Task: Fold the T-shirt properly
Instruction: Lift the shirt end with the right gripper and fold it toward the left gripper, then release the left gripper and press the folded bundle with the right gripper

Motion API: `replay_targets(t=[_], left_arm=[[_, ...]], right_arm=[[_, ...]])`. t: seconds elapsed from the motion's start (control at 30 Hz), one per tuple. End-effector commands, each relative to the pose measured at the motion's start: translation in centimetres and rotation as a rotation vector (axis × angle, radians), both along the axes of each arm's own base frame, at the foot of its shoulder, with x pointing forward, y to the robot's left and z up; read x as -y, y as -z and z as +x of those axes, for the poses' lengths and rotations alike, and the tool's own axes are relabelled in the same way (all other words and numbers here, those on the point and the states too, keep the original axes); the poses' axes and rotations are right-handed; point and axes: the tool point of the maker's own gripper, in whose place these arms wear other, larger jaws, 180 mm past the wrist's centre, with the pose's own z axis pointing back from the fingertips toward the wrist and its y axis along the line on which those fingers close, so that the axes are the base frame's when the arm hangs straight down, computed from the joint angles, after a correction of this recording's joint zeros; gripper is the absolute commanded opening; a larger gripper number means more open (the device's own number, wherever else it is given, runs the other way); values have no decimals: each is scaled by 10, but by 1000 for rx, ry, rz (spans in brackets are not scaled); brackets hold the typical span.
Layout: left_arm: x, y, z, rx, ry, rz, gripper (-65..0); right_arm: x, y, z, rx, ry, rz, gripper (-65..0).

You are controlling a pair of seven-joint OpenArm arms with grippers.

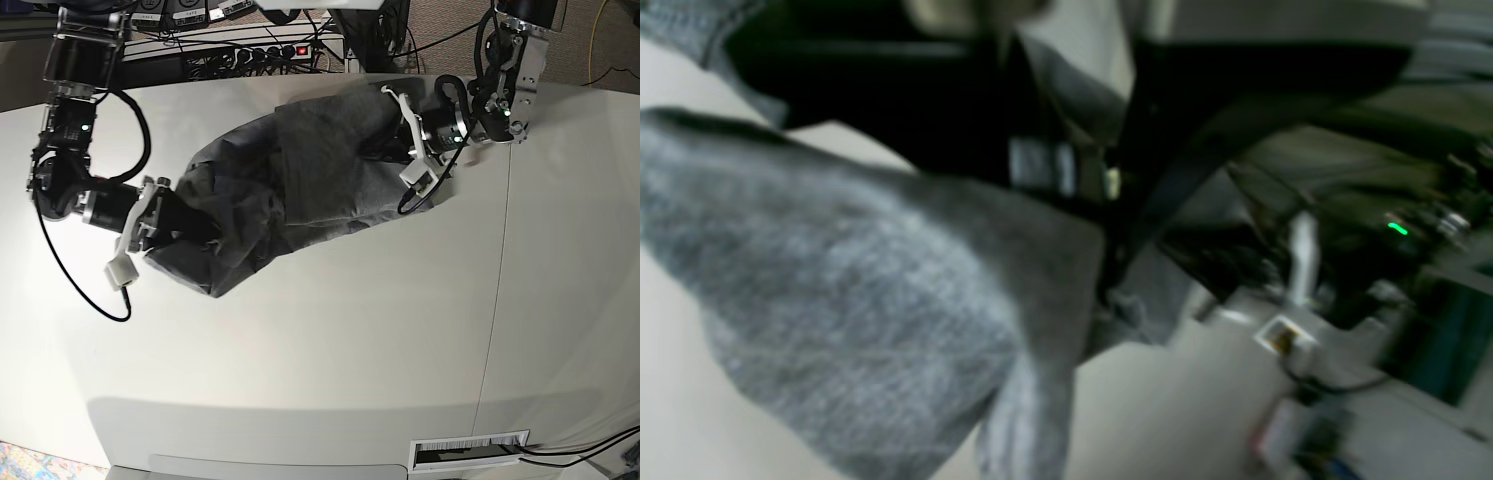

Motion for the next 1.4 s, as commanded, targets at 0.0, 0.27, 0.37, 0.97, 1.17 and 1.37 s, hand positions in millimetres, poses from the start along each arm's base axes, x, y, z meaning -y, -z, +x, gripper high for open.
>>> replay_targets(t=[0.0, 0.27, 0.37, 0.97, 1.17, 1.37], left_arm=[[-2, 8, -7, -21, 28, 48, -650], [8, 2, 0, -4, 22, 23, -650], [16, -6, 12, 26, 20, 6, -650], [77, -14, 52, 138, 71, 26, -650], [87, -29, 65, 192, 132, 64, -650], [82, -47, 70, 198, 188, 143, -650]], right_arm=[[-4, -20, 7, 68, 1, 45, -650], [-27, -21, 7, 68, -4, 131, -650], [-30, -22, 7, 68, -6, 146, -650], [-41, -33, 7, 110, -22, 165, -650], [-56, -35, 7, 111, -24, 218, -650], [-55, -36, 8, 117, -24, 216, -650]])
